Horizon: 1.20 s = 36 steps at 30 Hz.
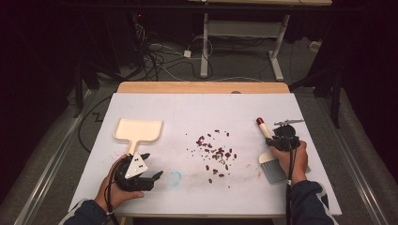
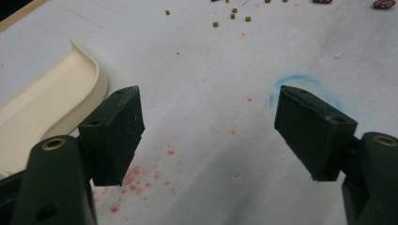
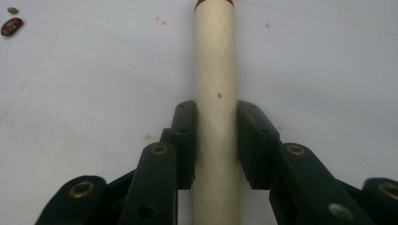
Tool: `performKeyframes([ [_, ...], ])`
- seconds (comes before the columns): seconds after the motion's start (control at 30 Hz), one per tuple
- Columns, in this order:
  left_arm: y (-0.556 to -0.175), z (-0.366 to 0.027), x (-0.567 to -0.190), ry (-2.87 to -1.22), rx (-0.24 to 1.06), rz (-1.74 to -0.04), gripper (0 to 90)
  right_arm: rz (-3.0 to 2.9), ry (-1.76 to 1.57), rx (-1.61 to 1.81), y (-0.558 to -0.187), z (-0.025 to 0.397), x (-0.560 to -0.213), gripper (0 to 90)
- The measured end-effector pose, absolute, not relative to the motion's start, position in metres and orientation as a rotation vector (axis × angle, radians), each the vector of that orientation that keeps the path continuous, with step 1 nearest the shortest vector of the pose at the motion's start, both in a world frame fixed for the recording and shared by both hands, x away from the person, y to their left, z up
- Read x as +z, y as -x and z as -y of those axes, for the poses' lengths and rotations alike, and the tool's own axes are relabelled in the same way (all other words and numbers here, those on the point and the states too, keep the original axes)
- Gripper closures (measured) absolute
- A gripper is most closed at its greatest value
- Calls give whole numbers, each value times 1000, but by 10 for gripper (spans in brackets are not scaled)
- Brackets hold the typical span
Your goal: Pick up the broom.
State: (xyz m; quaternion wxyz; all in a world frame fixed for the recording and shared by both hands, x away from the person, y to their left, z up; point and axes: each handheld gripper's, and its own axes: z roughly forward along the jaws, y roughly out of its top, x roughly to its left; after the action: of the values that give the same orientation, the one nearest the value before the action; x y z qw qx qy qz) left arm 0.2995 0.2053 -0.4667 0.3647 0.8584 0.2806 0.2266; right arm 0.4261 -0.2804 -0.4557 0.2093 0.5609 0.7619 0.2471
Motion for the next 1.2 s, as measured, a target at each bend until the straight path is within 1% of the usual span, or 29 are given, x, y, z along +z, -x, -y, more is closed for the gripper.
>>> performKeyframes([
  [0.03,-300,-205,-466,-2204,590,-722,233,-2104,-1540,741,-422,282,-451,708],
  [0.17,-308,-198,-456,-2168,518,-736,233,-2062,-1489,823,-411,286,-438,708],
  [0.23,-313,-189,-448,-2148,476,-724,233,-2025,-1435,894,-396,286,-421,709],
  [0.3,-316,-176,-441,-2132,451,-697,235,-2016,-1419,913,-392,286,-417,709],
  [0.33,-317,-164,-435,-2126,426,-671,237,-2003,-1399,934,-387,286,-410,712],
  [0.37,-318,-143,-427,-2115,395,-621,237,-1966,-1350,995,-375,283,-396,713],
  [0.4,-318,-130,-422,-2107,373,-595,240,-1952,-1337,1016,-372,281,-392,713],
  [0.43,-318,-130,-422,-2107,373,-595,245,-1952,-1337,1016,-372,281,-392,713],
  [0.5,-317,-98,-410,-2085,329,-518,244,-1928,-1250,1085,-357,270,-376,713],
  [0.63,-316,-45,-399,-2063,292,-426,245,-1919,-1189,1137,-345,256,-366,713],
  [0.67,-316,-30,-398,-2054,279,-413,246,-1916,-1175,1152,-341,252,-364,713],
  [0.7,-316,-14,-400,-2046,241,-384,249,-1913,-1131,1192,-330,241,-359,712],
  [0.73,-316,-8,-402,-2041,241,-370,250,-1912,-1112,1200,-326,237,-357,712],
  [0.8,-317,0,-405,-2025,235,-372,285,-1901,-1078,1216,-316,228,-353,712],
  [0.93,-323,2,-409,-1976,154,-400,352,-1914,-1016,1260,-300,211,-352,711],
  [1.03,-323,0,-410,-1986,137,-378,445,-1921,-970,1280,-290,198,-351,711],
  [1.07,-323,-3,-409,-1977,120,-359,519,-1922,-954,1287,-287,194,-351,711],
  [1.1,-323,-7,-409,-1968,121,-358,574,-1917,-946,1302,-284,191,-351,710],
  [1.2,-325,-18,-405,-1978,135,-349,615,-1913,-921,1326,-278,185,-348,708],
])
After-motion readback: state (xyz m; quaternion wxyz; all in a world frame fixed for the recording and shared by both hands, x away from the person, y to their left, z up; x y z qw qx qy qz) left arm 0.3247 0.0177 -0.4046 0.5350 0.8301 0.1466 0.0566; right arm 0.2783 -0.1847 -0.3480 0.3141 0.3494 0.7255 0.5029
